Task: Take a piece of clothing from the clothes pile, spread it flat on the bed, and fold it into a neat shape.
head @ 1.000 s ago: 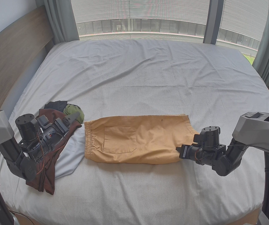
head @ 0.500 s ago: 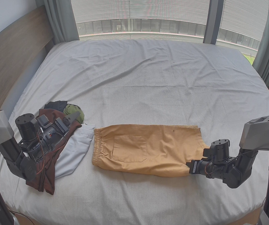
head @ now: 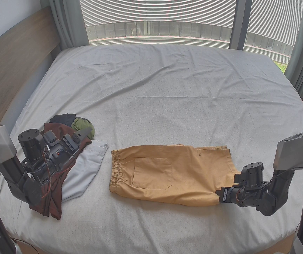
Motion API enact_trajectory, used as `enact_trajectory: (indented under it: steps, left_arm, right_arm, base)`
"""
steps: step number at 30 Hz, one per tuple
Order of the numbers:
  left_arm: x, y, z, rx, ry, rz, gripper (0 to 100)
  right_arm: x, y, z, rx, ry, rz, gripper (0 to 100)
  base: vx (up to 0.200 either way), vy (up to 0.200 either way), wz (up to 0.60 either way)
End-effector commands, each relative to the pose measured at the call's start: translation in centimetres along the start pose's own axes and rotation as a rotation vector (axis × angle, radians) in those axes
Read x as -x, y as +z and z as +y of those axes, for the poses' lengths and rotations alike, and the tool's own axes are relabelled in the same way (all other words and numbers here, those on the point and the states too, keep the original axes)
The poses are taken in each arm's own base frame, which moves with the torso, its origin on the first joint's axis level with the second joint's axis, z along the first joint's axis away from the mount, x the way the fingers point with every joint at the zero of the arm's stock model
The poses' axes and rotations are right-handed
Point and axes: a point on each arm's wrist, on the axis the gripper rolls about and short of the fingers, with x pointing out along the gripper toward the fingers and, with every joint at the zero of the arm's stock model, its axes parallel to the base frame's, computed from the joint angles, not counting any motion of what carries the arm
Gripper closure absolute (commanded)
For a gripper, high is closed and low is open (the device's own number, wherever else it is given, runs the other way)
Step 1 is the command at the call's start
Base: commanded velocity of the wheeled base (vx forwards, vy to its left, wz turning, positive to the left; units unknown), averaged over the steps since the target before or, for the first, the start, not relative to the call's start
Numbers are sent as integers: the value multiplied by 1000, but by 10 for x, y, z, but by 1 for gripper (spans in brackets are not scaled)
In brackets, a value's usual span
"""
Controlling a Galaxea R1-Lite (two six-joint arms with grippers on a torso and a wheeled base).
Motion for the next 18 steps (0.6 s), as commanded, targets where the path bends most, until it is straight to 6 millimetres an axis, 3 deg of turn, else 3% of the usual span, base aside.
enact_trajectory:
  steps: [1,3,4,13,14,18]
  left_arm:
    - [0,-2,-1,1,-2,9,0]
    - [1,-4,0,2,2,15,0]
    - [1,-4,0,3,2,15,0]
    - [8,-23,1,14,-10,115,0]
    - [12,-29,2,23,-13,151,0]
    - [13,-34,6,27,4,169,0]
  right_arm:
    - [0,-2,-1,-1,-2,6,100]
    - [-2,1,-1,-3,4,-15,100]
    - [-2,1,0,-2,6,-19,0]
    - [15,-20,5,20,23,55,0]
    - [29,-33,16,51,64,112,0]
    - [40,-50,24,78,113,184,0]
  base:
    - [0,0,0]
    - [0,0,0]
    - [0,0,0]
    - [0,0,0]
    - [0,0,0]
    - [0,0,0]
